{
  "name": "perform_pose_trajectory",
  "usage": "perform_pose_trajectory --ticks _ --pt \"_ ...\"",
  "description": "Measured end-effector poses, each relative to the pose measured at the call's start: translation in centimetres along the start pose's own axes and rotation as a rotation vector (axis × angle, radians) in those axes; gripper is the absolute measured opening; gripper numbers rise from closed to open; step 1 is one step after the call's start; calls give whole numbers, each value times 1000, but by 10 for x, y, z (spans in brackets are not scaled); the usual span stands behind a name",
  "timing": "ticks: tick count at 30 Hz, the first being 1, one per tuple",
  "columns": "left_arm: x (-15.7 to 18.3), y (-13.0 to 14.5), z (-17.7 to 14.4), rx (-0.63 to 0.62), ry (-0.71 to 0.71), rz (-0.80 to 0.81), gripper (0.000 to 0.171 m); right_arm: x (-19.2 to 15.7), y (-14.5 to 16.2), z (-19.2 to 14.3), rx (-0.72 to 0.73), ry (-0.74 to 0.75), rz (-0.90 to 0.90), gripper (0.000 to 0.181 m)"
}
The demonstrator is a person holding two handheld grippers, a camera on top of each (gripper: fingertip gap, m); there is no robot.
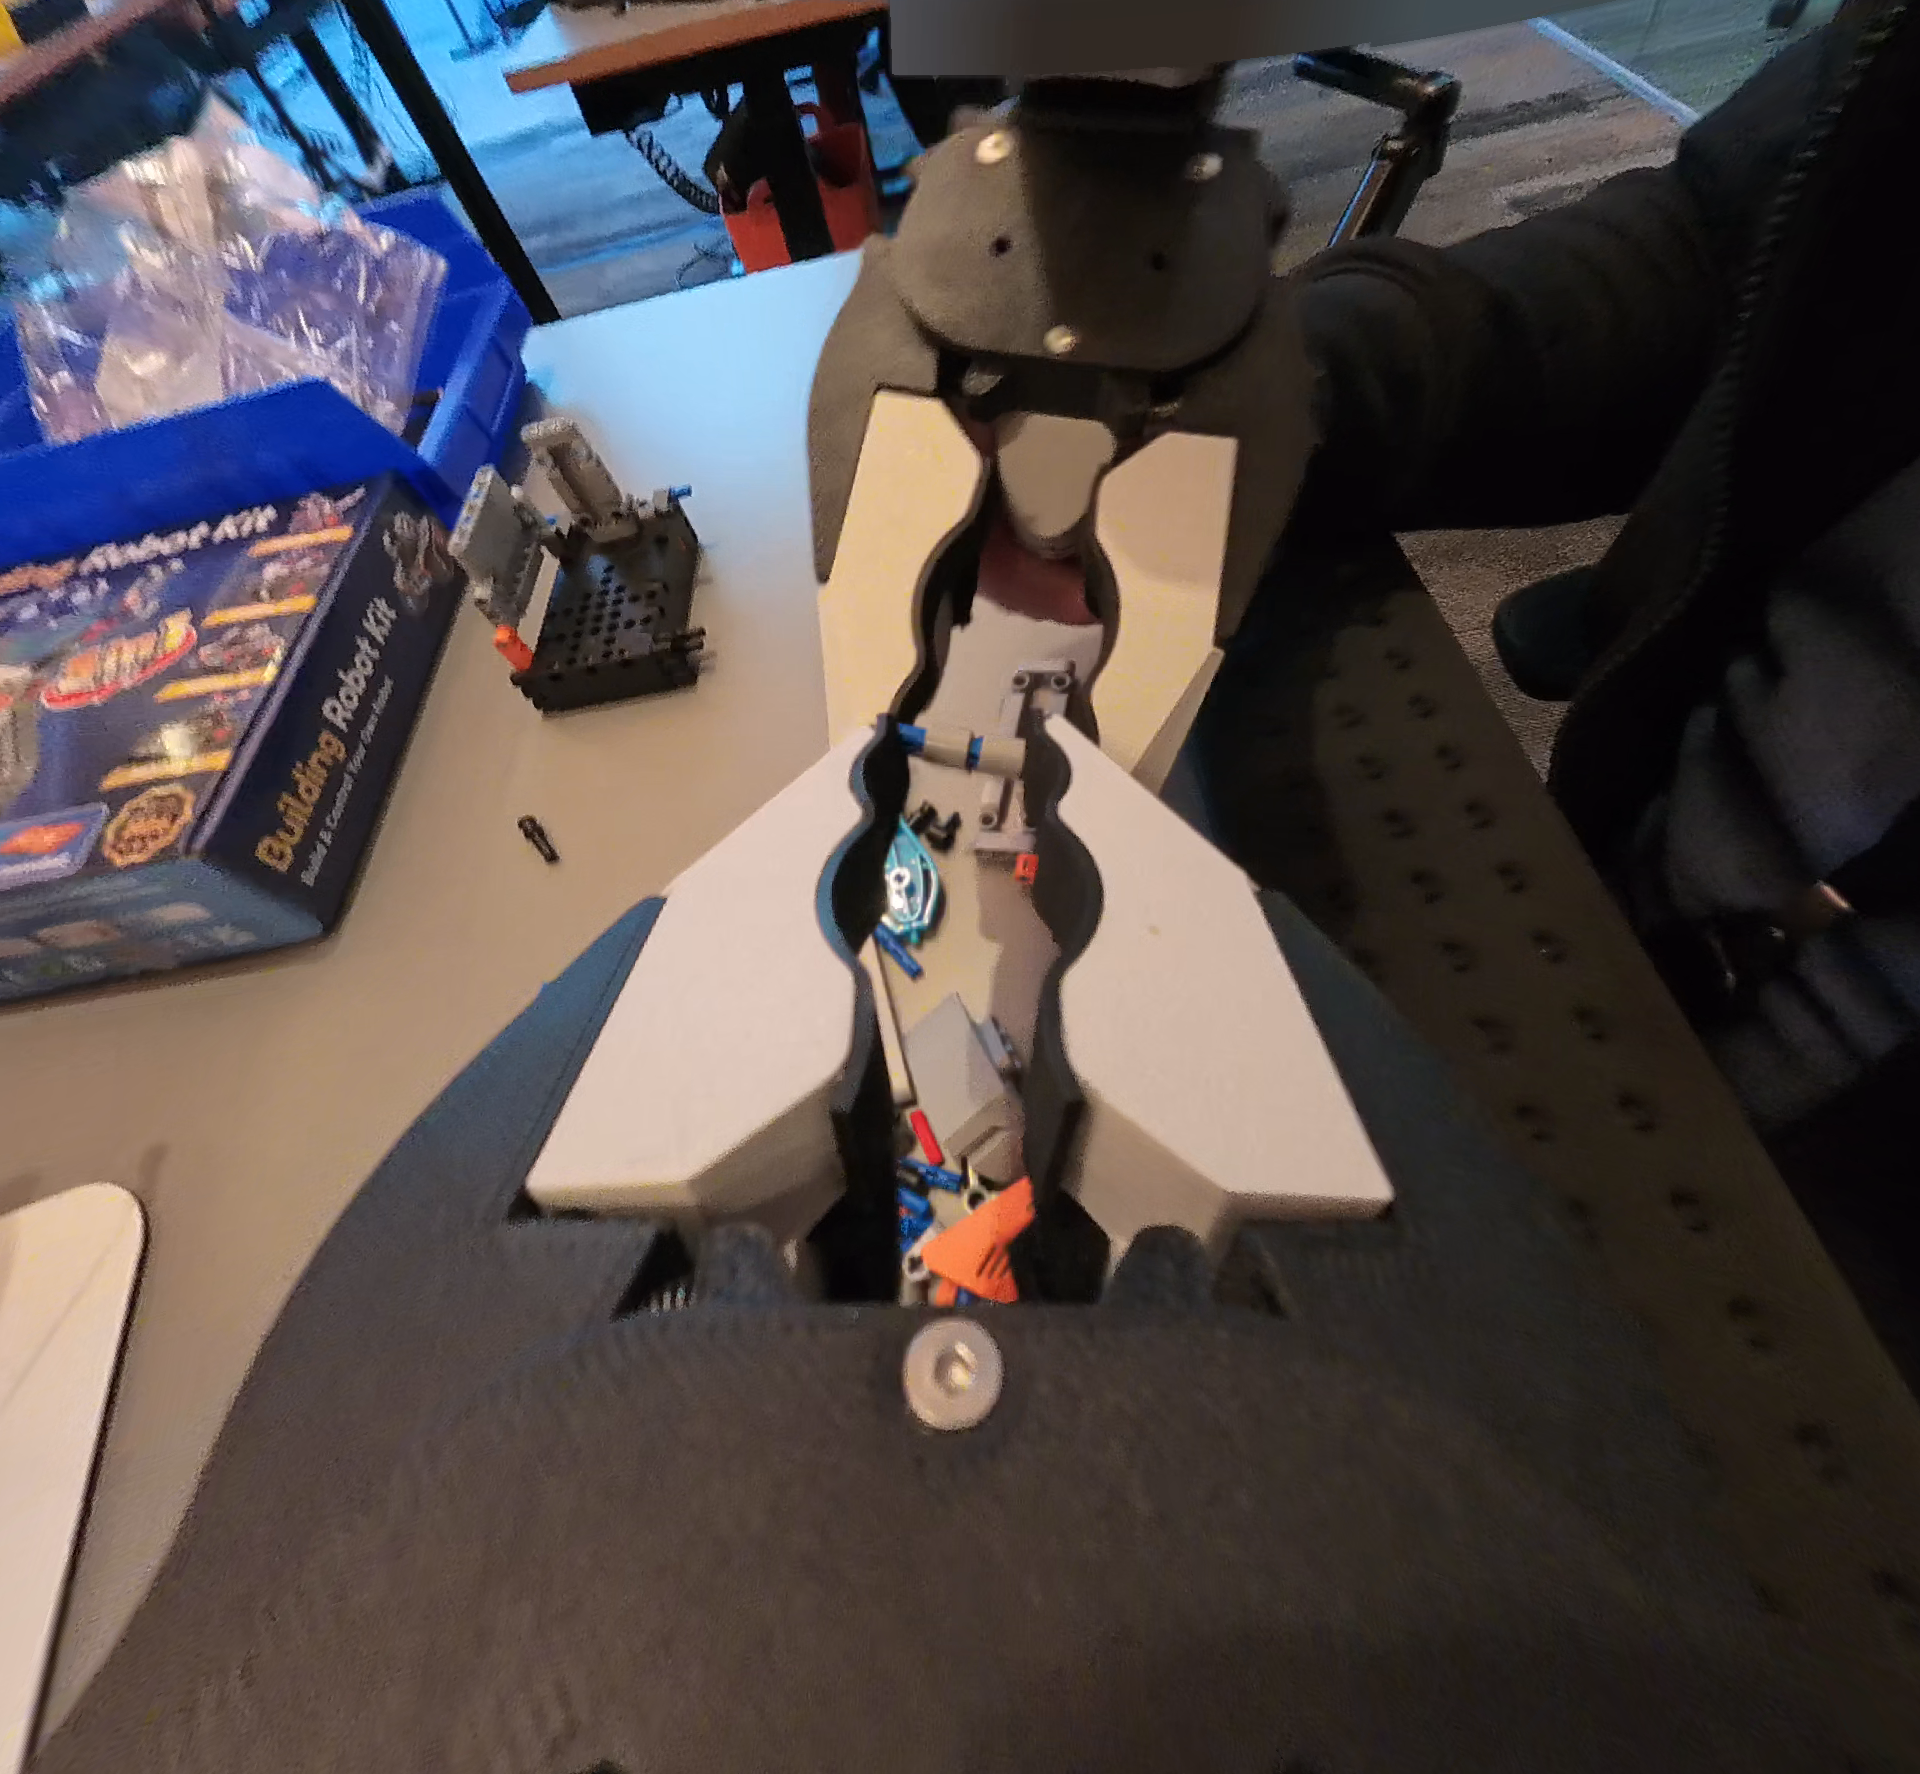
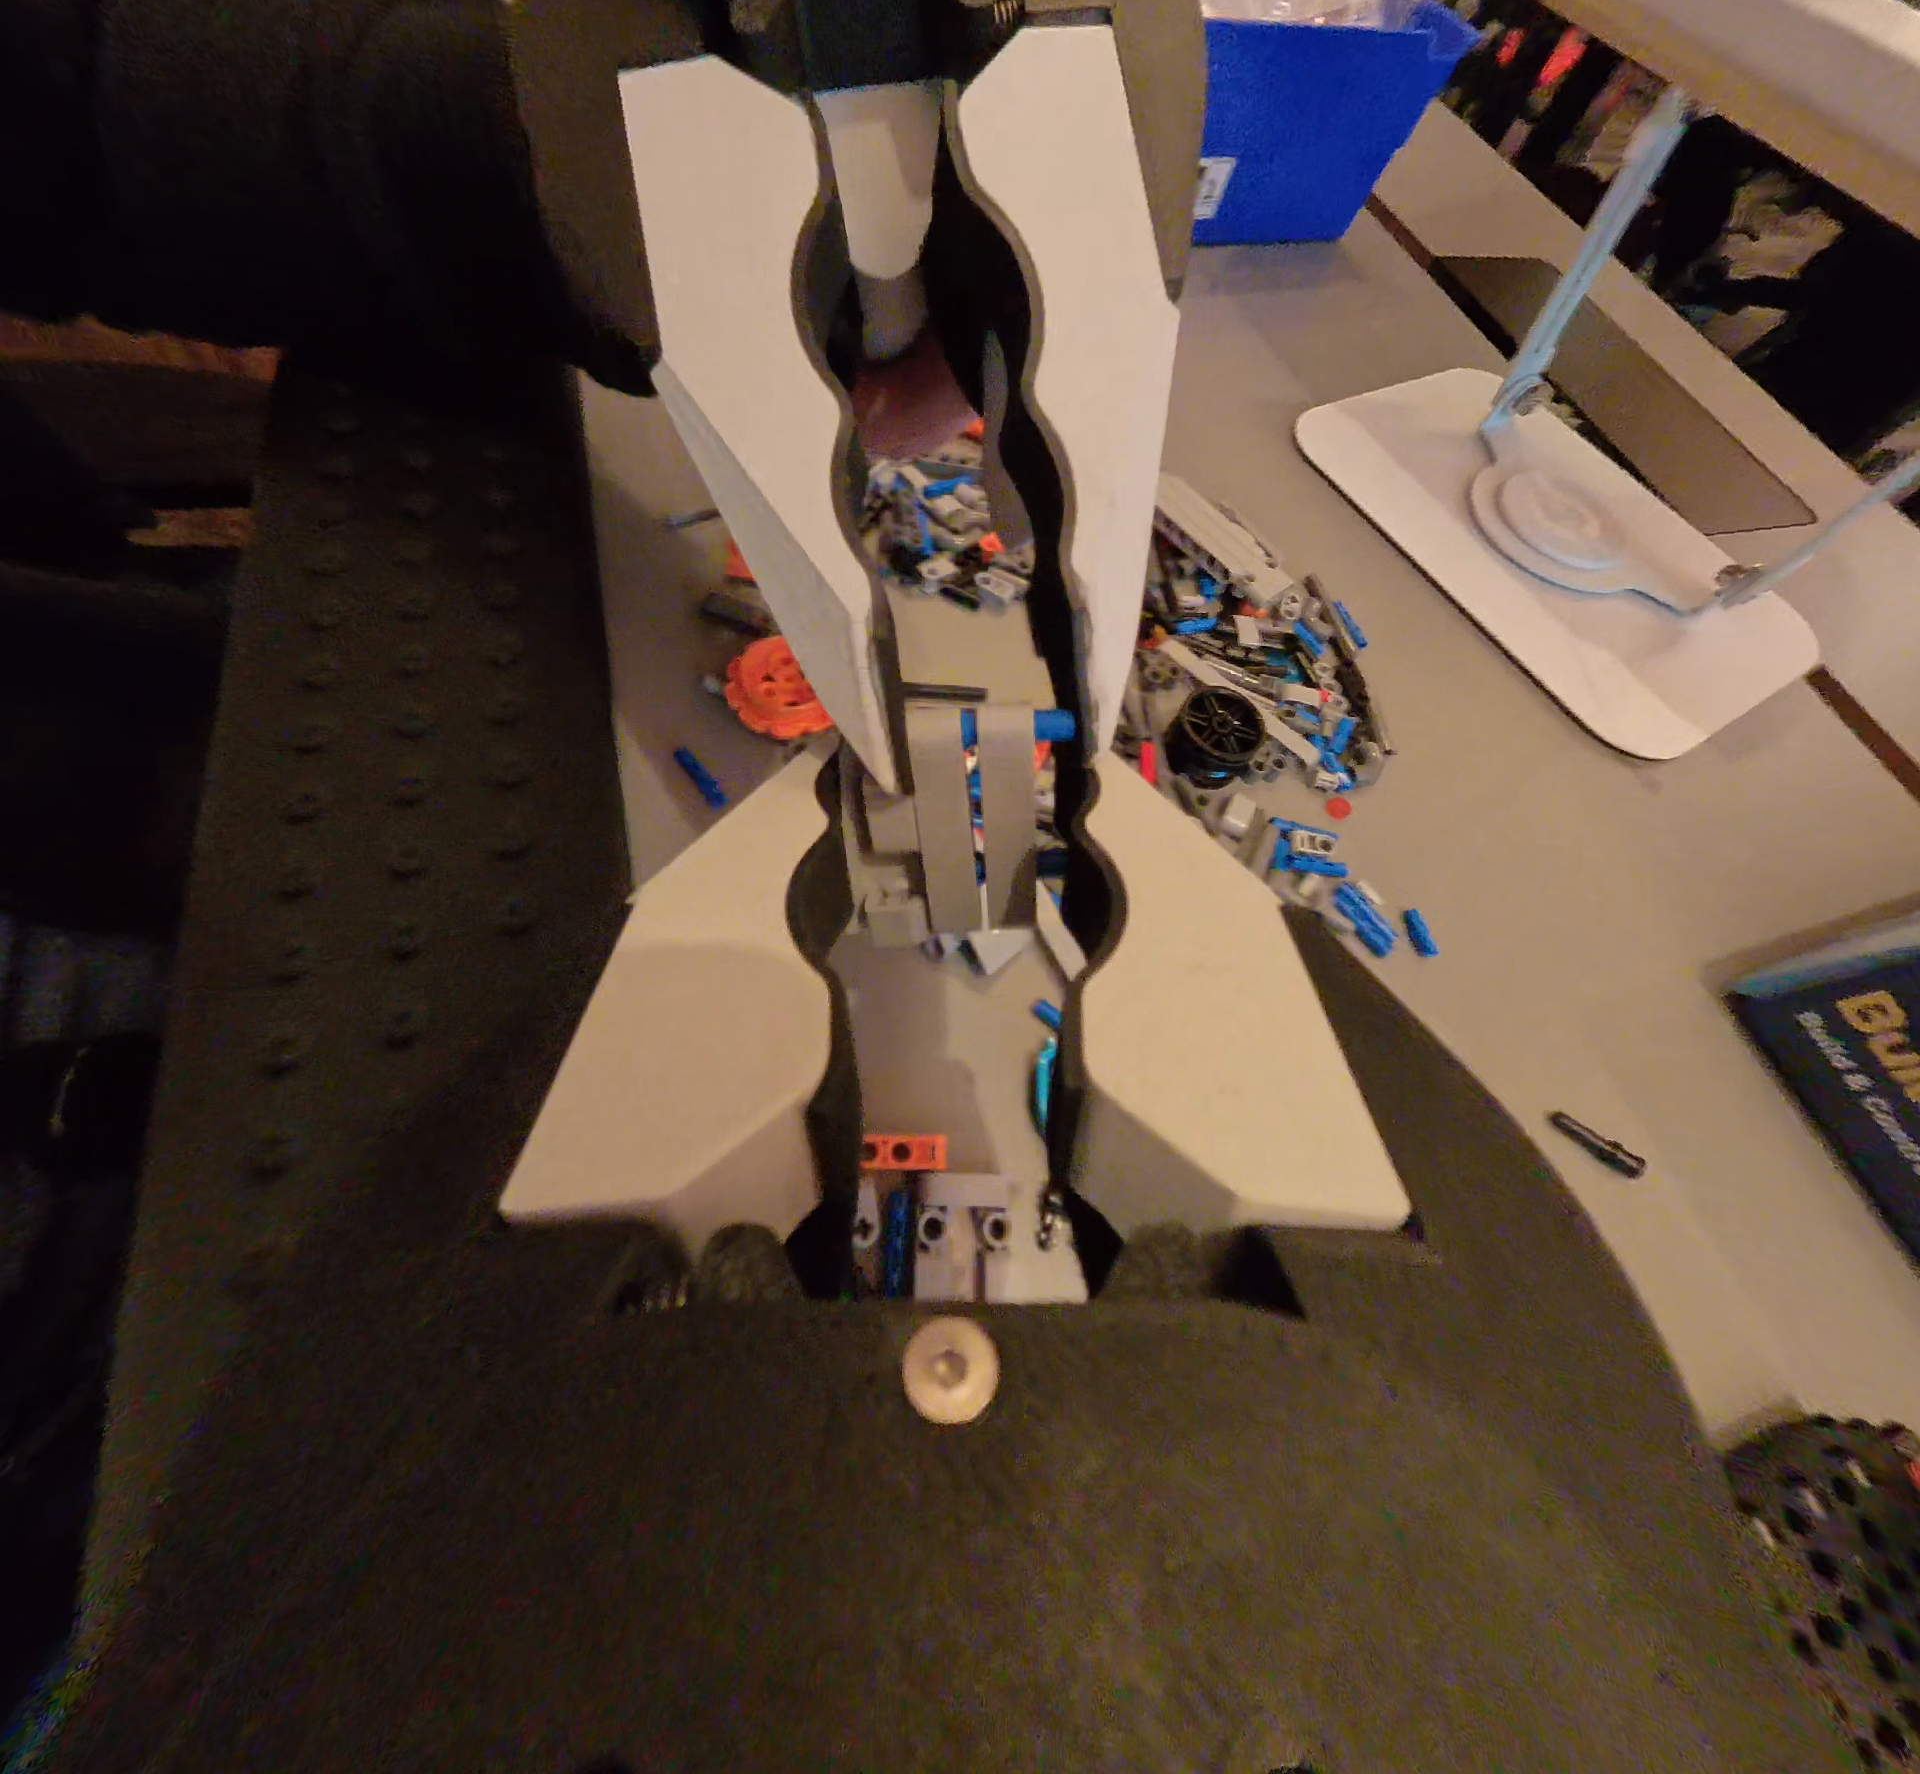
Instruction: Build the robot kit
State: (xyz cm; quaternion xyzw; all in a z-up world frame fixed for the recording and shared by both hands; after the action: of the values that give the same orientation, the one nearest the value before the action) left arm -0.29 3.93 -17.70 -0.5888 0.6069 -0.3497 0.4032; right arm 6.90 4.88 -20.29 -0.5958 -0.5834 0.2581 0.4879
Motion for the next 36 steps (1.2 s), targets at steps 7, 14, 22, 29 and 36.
perform_pose_trajectory --ticks 7,14,22,29,36 --pt "-11 2 -1 46 -99 -28 25 12 5 2 -29 130 -9 35" --pt "-13 9 0 77 -69 -233 22 28 3 -1 -49 394 -133 35" --pt "-14 10 7 166 -3 -343 1 26 2 1 -75 488 -257 36" --pt "-17 12 8 178 25 -368 0 26 -4 0 -42 559 -351 49" --pt "-19 13 10 186 33 -429 0 22 -4 3 -80 630 -466 44"
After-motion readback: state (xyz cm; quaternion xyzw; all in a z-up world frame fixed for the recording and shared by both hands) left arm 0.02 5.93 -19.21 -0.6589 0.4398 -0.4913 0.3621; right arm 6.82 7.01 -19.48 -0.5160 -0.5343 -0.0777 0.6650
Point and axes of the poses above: each gripper's, where its closed fingertips meet, z out along the fingers, y out of its underside, x = y × z across the jaws, the point moved 6 cm from there along -z, back along the fingers, and after that the axes turned 13 degrees about y, right-handed, at the moved point
